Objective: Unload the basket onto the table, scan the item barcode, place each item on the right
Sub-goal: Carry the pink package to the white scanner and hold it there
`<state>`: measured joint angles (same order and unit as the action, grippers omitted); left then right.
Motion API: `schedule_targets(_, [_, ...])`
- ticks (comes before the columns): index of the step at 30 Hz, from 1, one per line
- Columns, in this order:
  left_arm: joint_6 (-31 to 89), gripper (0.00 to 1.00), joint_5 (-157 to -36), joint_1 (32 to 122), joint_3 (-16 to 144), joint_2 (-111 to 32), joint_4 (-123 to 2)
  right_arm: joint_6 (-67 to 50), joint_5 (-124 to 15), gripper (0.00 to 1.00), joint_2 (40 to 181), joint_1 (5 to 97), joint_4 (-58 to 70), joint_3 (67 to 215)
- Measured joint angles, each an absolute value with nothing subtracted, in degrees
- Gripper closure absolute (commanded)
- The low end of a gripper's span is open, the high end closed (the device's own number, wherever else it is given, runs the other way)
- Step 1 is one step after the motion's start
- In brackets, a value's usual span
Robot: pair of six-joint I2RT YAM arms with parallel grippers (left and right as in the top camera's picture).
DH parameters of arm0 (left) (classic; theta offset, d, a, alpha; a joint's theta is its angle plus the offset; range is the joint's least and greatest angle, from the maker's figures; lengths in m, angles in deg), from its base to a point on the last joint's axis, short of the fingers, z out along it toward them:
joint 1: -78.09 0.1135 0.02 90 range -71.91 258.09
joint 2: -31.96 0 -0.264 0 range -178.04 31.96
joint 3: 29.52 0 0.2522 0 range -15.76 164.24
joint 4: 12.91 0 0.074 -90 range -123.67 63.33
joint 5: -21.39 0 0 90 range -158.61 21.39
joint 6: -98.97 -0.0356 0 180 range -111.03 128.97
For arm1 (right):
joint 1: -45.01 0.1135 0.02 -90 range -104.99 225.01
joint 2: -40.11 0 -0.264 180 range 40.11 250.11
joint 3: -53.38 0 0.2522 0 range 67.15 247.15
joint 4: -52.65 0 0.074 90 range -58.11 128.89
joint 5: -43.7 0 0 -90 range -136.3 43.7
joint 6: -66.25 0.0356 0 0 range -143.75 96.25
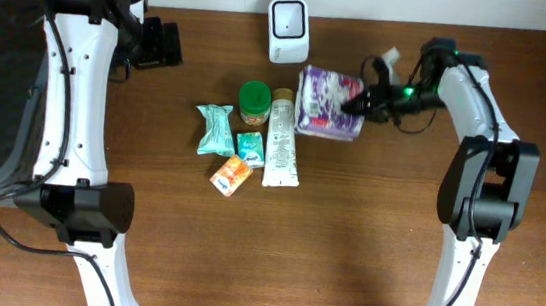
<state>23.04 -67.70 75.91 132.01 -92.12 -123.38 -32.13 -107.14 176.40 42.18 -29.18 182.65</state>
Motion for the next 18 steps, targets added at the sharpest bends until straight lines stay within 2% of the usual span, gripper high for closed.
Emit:
schedule_targets(4, [23.04,0.01,-67.7,75.91,132.01,-92.12,-123.34,-38.27,-107.89,0.96,176.4,42.36,-32.02,194.98])
schedule_targets(6, [23.04,0.01,-67.7,75.91,132.01,-92.12,-123.36,-37.33,-102.77,0.96,176.35,42.99,-33.05,200.29])
schedule_targets(8, [23.04,0.01,-67.7,75.91,132.01,-92.12,-123.34,-32.92,-90.88,0.96,176.29,45.57,-32.88,205.25])
schedule_targets(13, [23.04,0.01,-67.7,75.91,132.01,-92.12,-123.34,-29.0,-76.63,0.96,174.5,52.48,-31.5,208.4])
schedule_targets(18, [23.04,0.01,-67.7,75.91,132.01,-92.12,-123.34,-23.34,-77.15,0.96,173.49,52.54,-28.27,208.9])
